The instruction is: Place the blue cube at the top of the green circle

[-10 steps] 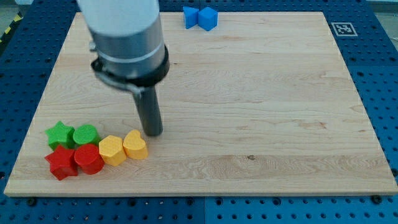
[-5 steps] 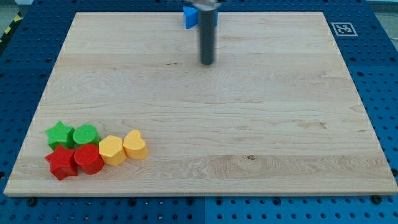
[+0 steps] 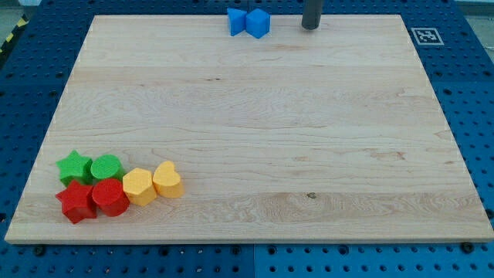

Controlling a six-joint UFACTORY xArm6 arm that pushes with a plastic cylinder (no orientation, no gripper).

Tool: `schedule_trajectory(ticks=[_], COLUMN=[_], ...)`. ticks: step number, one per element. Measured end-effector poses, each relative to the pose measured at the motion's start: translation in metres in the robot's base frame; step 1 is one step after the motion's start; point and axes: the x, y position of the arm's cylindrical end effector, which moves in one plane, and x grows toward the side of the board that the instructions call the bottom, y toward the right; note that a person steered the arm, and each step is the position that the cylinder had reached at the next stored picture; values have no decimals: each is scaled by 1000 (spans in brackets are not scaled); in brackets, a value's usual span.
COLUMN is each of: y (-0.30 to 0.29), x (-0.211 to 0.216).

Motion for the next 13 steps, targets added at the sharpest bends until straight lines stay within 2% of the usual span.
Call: schedule_trajectory(ticks=[2,5,6,7,10,13], y=[-99,-116,-116,-119,-187,-226], x=[-1,-16,-9,8,32,95])
